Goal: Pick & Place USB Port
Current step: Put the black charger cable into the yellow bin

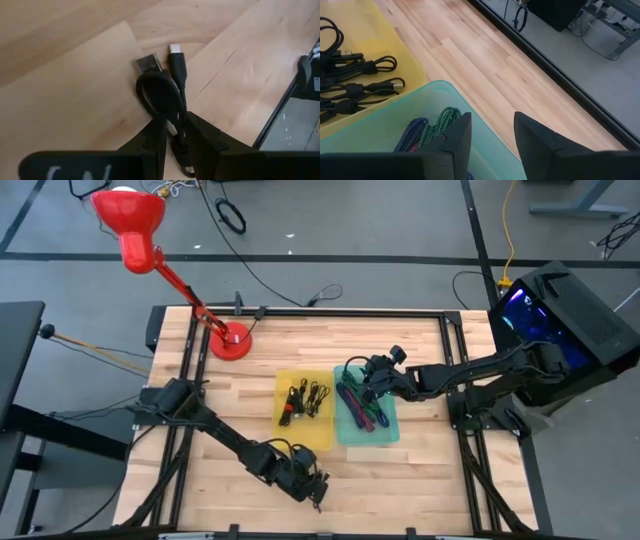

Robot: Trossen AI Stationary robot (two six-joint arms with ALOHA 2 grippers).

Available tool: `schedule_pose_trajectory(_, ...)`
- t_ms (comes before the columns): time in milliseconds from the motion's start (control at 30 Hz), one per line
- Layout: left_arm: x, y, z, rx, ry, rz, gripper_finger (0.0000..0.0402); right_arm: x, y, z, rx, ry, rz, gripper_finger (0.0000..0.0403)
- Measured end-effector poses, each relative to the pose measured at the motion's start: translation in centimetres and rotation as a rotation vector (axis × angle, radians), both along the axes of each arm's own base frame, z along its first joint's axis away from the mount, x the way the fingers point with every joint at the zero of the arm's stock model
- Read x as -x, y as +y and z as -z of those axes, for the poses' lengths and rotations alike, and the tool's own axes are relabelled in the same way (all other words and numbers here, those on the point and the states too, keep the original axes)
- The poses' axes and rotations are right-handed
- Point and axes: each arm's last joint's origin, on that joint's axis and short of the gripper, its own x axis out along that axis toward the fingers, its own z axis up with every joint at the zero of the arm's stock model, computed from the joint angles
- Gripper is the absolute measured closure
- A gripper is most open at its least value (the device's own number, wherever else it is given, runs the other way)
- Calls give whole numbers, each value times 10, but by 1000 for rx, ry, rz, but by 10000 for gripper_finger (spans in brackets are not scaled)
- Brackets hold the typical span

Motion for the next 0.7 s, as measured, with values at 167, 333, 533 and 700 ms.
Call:
schedule_pose_trajectory(167, -6, 2, 8, 4, -3, 21, 330, 0, 0, 0, -1, -1, 0, 252)
schedule_pose_trajectory(333, -9, 5, 10, -18, -14, 67, 380, 0, 0, 0, -2, 2, -1, 252)
schedule_pose_trajectory(533, -11, 8, 11, -27, -13, 84, 398, 0, 0, 0, -2, 2, -2, 252)
schedule_pose_trajectory(700, -12, 7, -1, -72, -35, 109, 400, 0, 0, 0, -1, 3, -1, 252)
